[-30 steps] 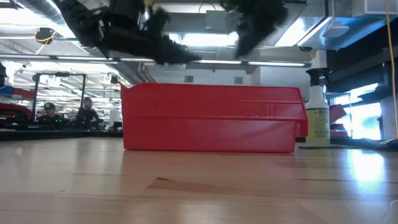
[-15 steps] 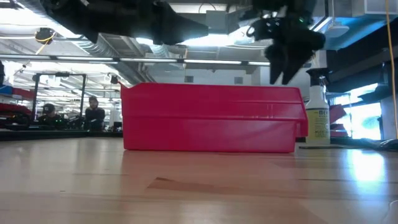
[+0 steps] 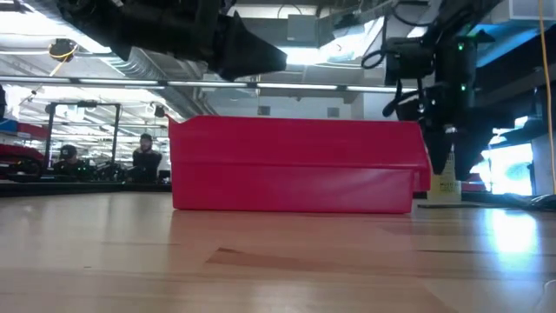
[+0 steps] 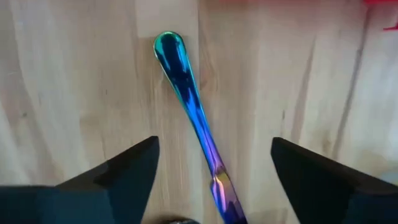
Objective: Sort silverware
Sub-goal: Put the purple table knife into the bottom red bin
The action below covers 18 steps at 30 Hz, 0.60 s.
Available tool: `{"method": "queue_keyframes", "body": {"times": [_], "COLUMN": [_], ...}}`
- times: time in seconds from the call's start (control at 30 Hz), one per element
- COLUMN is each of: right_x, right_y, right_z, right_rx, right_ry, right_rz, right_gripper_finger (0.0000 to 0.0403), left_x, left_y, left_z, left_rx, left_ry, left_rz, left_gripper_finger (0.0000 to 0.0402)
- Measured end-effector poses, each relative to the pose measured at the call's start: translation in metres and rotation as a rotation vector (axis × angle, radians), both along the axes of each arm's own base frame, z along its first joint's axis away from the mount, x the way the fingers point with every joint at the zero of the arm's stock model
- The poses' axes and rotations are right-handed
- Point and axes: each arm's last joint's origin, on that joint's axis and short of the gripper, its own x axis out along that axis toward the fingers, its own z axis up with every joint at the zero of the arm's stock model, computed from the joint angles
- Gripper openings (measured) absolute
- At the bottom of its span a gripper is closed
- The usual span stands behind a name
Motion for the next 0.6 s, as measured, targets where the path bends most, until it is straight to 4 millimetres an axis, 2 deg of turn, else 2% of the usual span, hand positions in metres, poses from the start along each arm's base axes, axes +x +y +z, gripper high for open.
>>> {"method": "queue_keyframes", "body": {"times": [0.3,0.6], "right_x": [-0.009,-0.019], "right_y": [-0.014,-0.013], "right_z": [-0.016,-0.032], "right_rx": [0.015,0.055], "right_ry": [-0.011,0.008], "right_rz": [0.077,0.158], "right_gripper_finger": [0.0202,0.0183], "left_x": [0.0,0.0], "left_y": [0.0,0.0], "left_z": [0.0,0.0], "left_rx": [-0.011,-0.015], "left_ry": [0.0,0.0], "left_rz": [0.003,0.006], "left_gripper_finger": [0.0176,0.0176]}}
